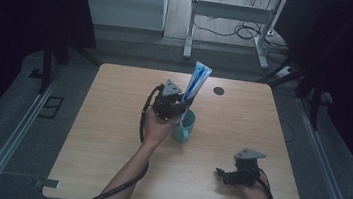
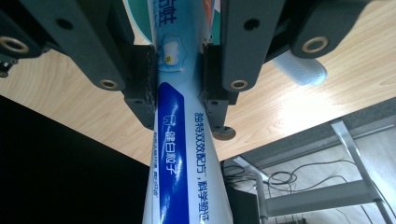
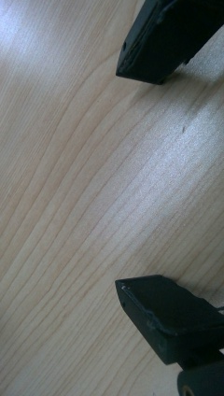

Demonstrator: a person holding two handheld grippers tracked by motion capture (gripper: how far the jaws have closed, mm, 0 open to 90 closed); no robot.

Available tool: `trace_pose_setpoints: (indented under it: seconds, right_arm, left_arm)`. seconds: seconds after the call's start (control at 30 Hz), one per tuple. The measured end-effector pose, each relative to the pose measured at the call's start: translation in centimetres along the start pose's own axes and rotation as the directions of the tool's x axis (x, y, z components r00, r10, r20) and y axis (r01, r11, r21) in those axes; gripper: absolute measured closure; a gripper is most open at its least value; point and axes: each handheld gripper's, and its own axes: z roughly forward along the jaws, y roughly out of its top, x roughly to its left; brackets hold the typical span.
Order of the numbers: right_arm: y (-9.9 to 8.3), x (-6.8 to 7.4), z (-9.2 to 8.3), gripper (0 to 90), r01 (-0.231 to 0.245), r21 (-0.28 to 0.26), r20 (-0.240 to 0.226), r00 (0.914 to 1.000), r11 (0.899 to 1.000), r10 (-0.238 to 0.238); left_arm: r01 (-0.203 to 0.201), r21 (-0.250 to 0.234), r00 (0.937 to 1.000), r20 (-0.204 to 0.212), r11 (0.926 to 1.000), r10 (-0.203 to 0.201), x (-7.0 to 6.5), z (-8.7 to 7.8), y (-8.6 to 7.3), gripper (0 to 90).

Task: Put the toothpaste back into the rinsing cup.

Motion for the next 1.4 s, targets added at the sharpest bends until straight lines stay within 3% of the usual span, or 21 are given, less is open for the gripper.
trace_pose_setpoints:
  seconds: [0.33,0.77,1.4]
  right_arm:
    - [0.0,0.0,0.0,1.1,0.000,0.000,0.000,1.0000,1.000,0.000]
    - [0.0,0.0,0.0,1.0,0.000,0.000,0.001,1.0000,1.000,0.000]
    - [0.0,0.0,0.0,1.0,-0.001,0.000,0.000,1.0000,1.000,0.001]
  left_arm:
    - [0.030,-0.021,0.9995,-0.004,0.9993,-0.030,0.2,0.8,-0.9,71.1]
    - [-0.008,0.019,0.9998,-0.015,0.9998,0.009,-0.9,2.3,-2.7,70.8]
    - [-0.010,0.053,0.9996,-0.026,0.9985,0.012,-1.4,3.1,-4.4,69.9]
